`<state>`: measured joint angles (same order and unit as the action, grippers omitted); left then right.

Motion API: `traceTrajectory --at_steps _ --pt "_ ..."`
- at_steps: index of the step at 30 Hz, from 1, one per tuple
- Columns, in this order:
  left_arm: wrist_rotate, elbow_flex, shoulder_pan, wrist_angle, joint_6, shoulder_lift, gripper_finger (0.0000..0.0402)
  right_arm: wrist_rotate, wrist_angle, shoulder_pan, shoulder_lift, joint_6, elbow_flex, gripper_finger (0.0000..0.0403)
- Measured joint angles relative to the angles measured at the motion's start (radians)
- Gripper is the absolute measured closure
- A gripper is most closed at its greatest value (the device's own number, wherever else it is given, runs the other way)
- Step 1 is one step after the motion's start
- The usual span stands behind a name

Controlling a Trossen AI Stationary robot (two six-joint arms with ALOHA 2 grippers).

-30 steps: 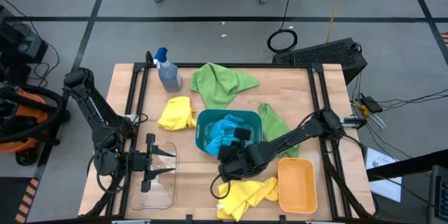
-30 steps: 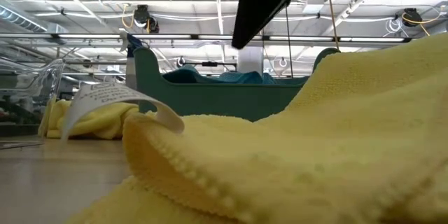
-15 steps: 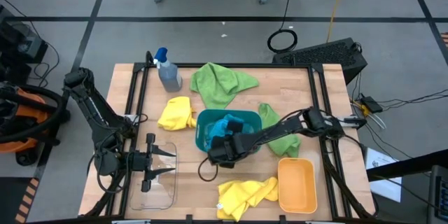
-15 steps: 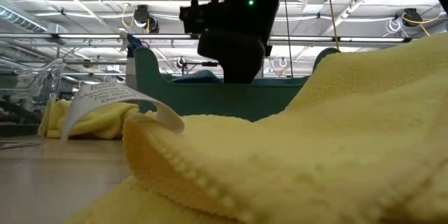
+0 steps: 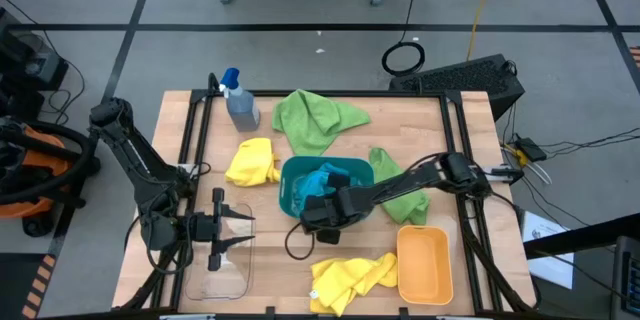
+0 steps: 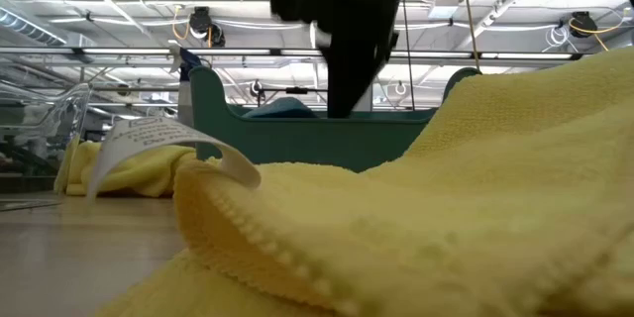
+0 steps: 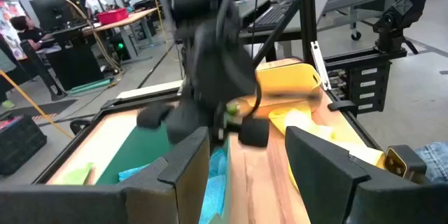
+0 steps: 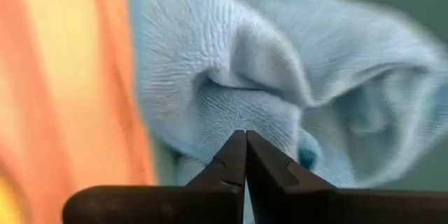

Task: Sort microfiber towel by color & place in baskets
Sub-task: Put the blue microfiber towel into the blue bin

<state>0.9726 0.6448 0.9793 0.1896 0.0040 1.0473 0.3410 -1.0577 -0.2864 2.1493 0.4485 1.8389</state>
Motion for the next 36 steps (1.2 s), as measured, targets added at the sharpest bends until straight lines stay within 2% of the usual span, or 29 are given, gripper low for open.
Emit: traceTrajectory --at_steps 5,10,18,23,26,32,36 --pt "-0.031 0.0 -0.004 0.004 -0.001 0.0 0.0207 0.024 0.141 -0.045 -0.048 -0.005 0.0 0.0402" --pt "-0.034 0.0 -0.004 0.012 -0.02 0.0 0.0207 0.027 0.303 -0.069 -0.014 -0.08 0.002 0.0402" --pt "-0.046 0.0 -0.004 0.009 -0.025 0.0 0.0207 0.074 0.248 -0.02 0.058 -0.047 0.002 0.0402" --pt "-0.046 0.0 -0.005 0.007 -0.025 0.0 0.0207 -0.001 0.254 0.001 0.071 -0.071 0.002 0.0403" --pt "-0.046 0.0 -0.005 0.005 -0.025 0.0 0.0207 0.003 0.213 -0.001 0.041 -0.076 0.002 0.0403" --pt "-0.026 0.0 -0.01 0.058 -0.051 0.0 0.0207 0.153 0.034 0.003 -0.002 -0.047 0.002 0.0403" --pt "-0.019 0.0 -0.039 0.066 -0.071 0.002 0.0207 0.134 0.054 0.044 0.012 -0.091 -0.001 0.0403"
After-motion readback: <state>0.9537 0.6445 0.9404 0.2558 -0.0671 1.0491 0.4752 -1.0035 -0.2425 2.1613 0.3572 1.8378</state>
